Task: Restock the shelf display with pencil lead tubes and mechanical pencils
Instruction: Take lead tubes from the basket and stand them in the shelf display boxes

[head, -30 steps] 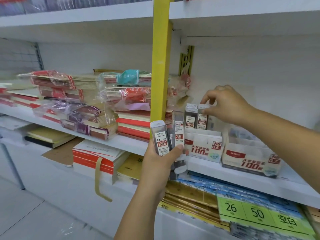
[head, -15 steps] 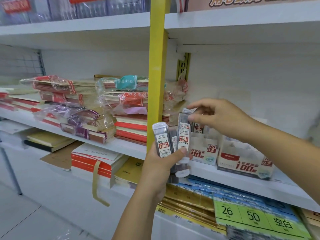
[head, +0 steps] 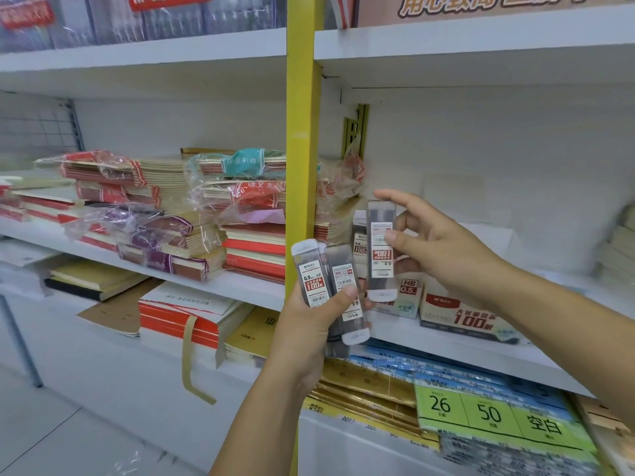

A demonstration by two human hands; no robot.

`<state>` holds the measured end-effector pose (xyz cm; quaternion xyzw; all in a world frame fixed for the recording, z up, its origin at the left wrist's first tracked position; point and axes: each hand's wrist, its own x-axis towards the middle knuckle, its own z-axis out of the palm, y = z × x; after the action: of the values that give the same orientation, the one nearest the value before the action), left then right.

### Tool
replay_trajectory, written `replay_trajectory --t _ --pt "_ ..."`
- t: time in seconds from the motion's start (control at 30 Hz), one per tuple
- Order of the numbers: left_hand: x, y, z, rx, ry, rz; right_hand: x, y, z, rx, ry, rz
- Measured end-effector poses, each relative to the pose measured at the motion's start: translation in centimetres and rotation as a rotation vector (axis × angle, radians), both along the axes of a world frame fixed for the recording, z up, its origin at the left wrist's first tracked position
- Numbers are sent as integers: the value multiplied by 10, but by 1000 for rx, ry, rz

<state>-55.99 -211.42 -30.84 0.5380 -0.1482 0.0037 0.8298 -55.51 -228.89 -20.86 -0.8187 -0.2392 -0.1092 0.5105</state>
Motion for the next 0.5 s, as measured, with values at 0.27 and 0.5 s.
replay_trajectory --t 0.27,0.5 --pt "-2 3 6 -11 0 57 -18 -10 -13 -367 45 57" --pt "-3 -1 5 -56 22 179 -23 -27 -17 -158 245 -14"
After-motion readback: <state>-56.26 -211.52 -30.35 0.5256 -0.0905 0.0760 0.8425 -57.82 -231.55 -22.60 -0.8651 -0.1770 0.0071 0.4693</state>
